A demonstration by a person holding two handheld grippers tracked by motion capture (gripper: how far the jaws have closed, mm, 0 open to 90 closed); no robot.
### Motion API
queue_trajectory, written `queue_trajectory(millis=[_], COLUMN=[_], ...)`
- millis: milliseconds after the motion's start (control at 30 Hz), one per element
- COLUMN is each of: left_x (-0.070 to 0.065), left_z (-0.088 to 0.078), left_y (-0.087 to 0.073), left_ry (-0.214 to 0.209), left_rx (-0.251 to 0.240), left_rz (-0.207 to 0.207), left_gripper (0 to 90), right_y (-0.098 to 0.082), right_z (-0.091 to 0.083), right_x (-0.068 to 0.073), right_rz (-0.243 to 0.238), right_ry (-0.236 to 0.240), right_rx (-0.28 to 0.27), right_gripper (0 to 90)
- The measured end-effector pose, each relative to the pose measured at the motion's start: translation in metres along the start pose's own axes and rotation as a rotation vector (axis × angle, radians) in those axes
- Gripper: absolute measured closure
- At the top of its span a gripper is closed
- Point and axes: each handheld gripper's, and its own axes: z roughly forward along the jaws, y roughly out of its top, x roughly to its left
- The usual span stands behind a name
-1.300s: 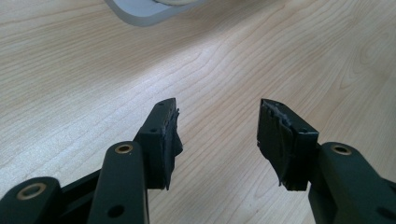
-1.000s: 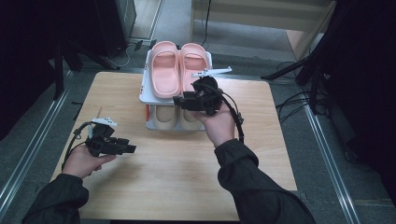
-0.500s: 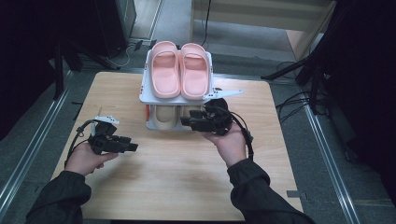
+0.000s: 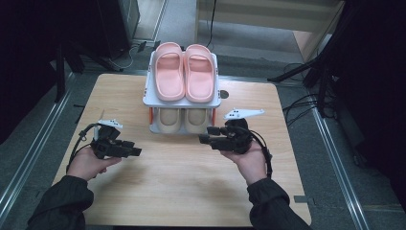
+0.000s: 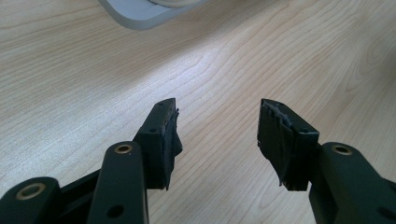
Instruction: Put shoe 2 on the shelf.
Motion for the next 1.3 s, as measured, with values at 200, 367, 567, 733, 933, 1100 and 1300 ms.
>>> queue_trajectory(millis=[200, 367, 567, 733, 933, 1100, 1300], left_x=[0.0, -0.001, -0.001, -0.002, -0.004, -0.006, -0.007], left_z=[0.001, 0.001, 0.001, 0.003, 0.003, 0.003, 0.001], left_y=[0.0, 0.0, 0.0, 0.0, 0.0, 0.0, -0.004], left_ry=[-0.001, 0.002, 0.002, 0.001, 0.0, 0.0, 0.0], left_rx=[0.004, 0.002, 0.003, 0.007, 0.008, 0.008, 0.005], left_rz=[0.003, 0.004, 0.007, 0.015, 0.024, 0.028, 0.022], left_gripper=[47.0, 46.4, 46.2, 46.0, 45.6, 44.6, 43.5], right_y=[-0.02, -0.034, -0.048, -0.057, -0.063, -0.068, -0.069], right_z=[-0.002, -0.002, 0.0, 0.003, 0.005, 0.007, 0.012], right_x=[-0.013, -0.022, -0.034, -0.043, -0.051, -0.057, -0.06], right_rz=[0.012, -0.007, -0.007, 0.016, 0.022, 0.023, 0.018], right_ry=[0.002, 0.001, -0.005, -0.01, -0.011, -0.016, -0.011], right_rx=[0.011, 0.004, 0.008, 0.023, 0.031, 0.03, 0.027], right_gripper=[50.9, 50.5, 48.8, 48.2, 48.2, 48.0, 47.3])
